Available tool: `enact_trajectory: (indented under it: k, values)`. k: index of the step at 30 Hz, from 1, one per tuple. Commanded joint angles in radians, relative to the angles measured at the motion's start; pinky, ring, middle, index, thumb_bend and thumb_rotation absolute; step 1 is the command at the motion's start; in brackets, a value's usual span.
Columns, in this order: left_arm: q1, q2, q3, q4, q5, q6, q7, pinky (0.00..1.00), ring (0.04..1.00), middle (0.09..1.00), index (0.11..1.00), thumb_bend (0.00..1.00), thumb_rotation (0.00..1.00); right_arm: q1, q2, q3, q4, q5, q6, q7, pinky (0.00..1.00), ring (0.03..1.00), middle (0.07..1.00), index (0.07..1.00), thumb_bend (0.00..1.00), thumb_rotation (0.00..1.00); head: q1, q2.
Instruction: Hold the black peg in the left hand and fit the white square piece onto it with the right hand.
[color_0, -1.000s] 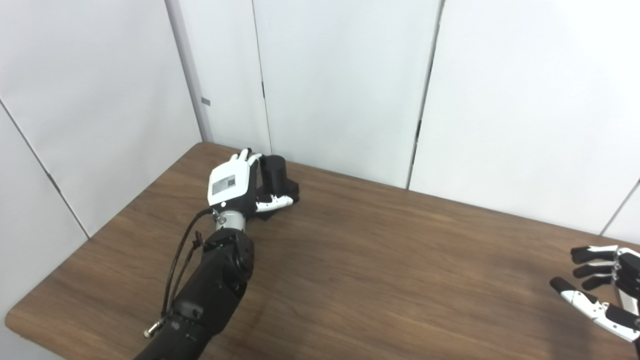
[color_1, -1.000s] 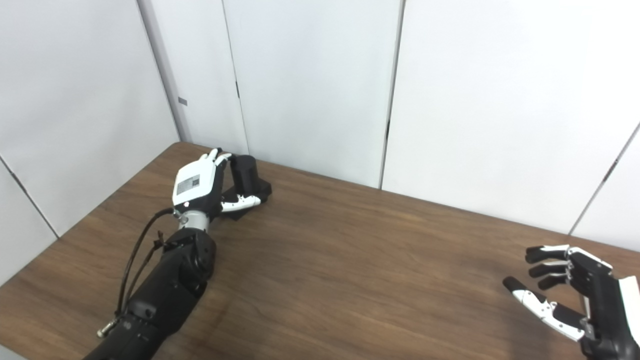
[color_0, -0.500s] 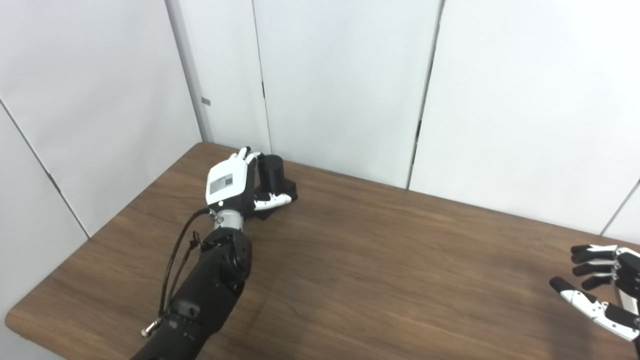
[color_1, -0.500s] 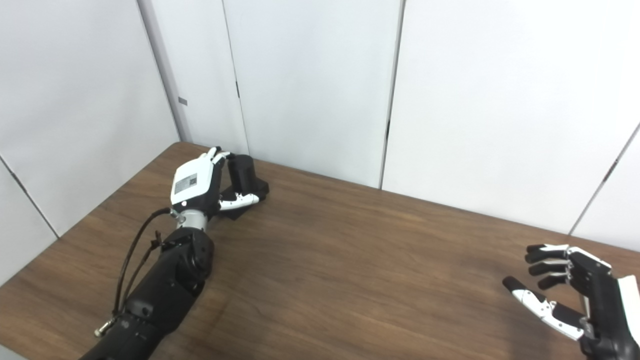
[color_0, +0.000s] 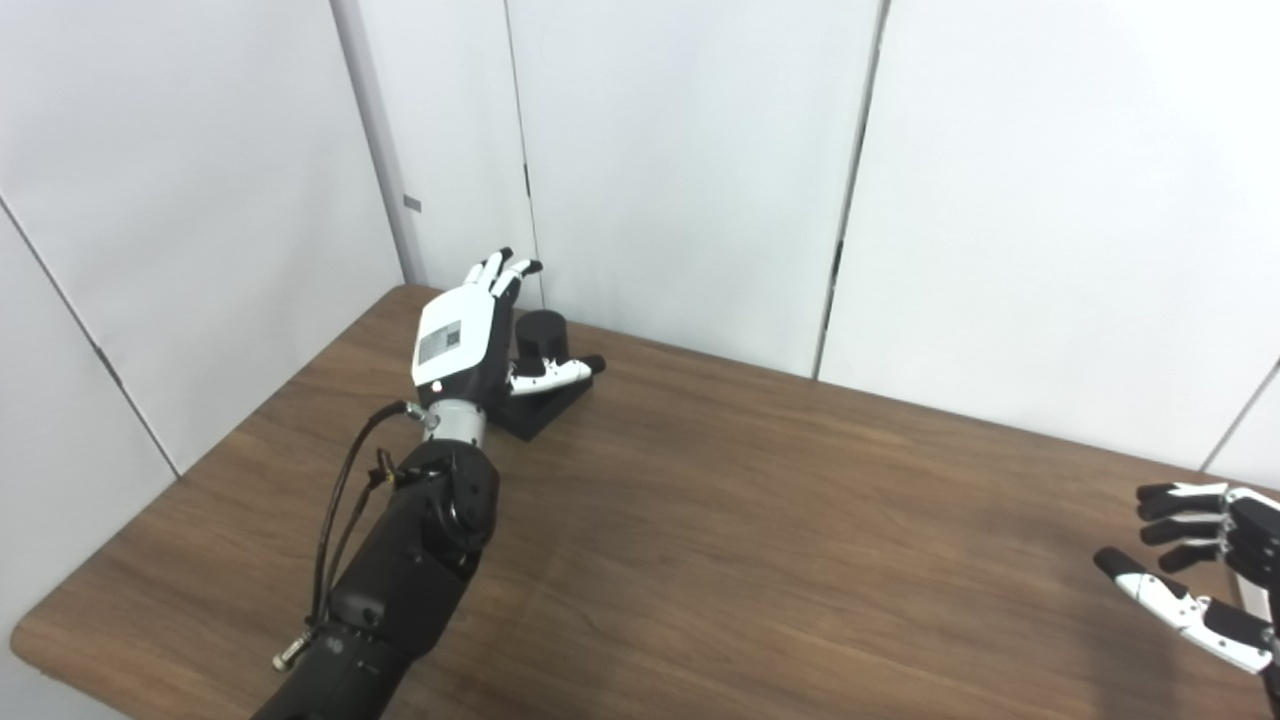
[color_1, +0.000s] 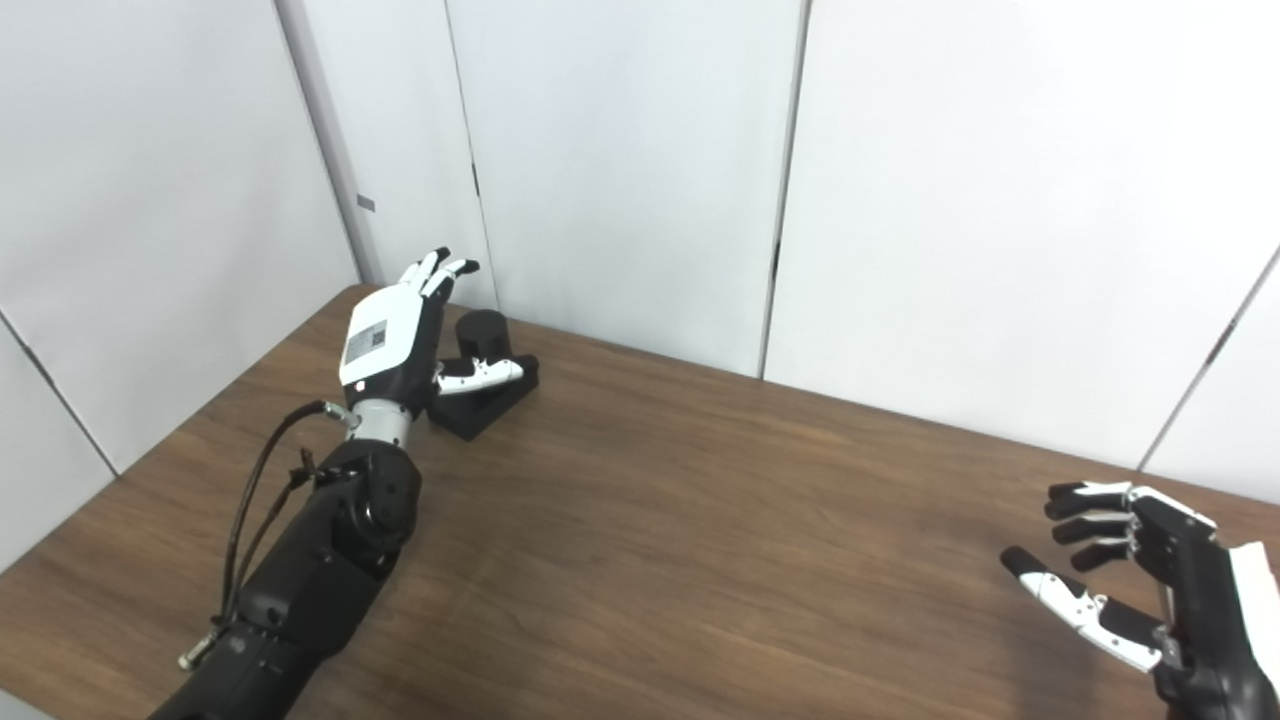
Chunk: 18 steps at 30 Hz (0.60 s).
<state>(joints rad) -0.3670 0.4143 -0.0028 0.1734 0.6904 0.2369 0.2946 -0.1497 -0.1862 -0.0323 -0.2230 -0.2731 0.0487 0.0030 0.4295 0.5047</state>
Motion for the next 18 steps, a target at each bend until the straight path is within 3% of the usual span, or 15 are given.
enact_trajectory:
  k: [1, 5, 18]
  values:
    - [-0.048, 0.033, 0.012, -0.006, 0.009, -0.024, 0.034, 0.78, 0.95, 0.962, 0.852, 0.98, 0.46, -0.033, -0.007, -0.001, -0.019, -0.003, -0.016, -0.007, 0.41, 0.531, 0.638, 0.491, 0.5, 0.11, 0.0, 0.001]
    - [-0.056, 0.037, 0.011, 0.02, 0.024, -0.008, 0.036, 0.77, 0.946, 0.961, 0.857, 0.99, 0.49, -0.03, -0.008, -0.003, -0.022, -0.001, -0.017, -0.006, 0.41, 0.53, 0.639, 0.491, 0.5, 0.11, -0.001, 0.001]
    - [-0.096, 0.055, -0.028, 0.082, 0.08, 0.167, -0.018, 0.81, 0.963, 0.974, 0.878, 1.0, 0.54, -0.029, -0.013, -0.004, -0.023, 0.004, -0.021, -0.003, 0.41, 0.523, 0.634, 0.491, 0.5, 0.11, 0.0, 0.007]
